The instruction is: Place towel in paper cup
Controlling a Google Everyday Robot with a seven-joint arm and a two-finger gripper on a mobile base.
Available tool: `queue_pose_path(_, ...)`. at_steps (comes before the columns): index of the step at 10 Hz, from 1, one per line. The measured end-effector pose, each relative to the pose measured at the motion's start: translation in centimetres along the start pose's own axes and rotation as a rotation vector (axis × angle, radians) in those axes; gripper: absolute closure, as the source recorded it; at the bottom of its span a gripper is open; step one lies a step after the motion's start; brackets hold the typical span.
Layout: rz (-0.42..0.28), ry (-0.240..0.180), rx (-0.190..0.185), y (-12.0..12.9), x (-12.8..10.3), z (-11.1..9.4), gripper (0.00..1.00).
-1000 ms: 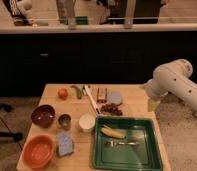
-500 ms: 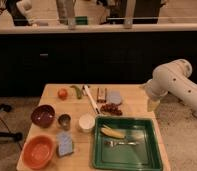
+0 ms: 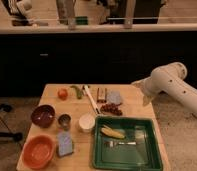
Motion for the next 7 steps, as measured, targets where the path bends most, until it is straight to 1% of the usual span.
queue_pose_path(1, -0.020, -0.016, 0.008, -0.4, 0.0, 0.6, 0.20)
queue_pose_path(2, -0.046, -0.044, 0.012, -1.1, -0.2, 1.7, 0.20)
queue_pose_path(3, -0.062, -0.061, 0.010, -1.5, -0.4, 2.6, 0.20)
queue_pose_path(5, -0.096, -0.106, 0.001, -2.6, -1.1, 5.0, 0.20)
queue_pose_path(7, -0.120, -0.149, -0.005, -4.0, -2.5, 7.4, 0.20)
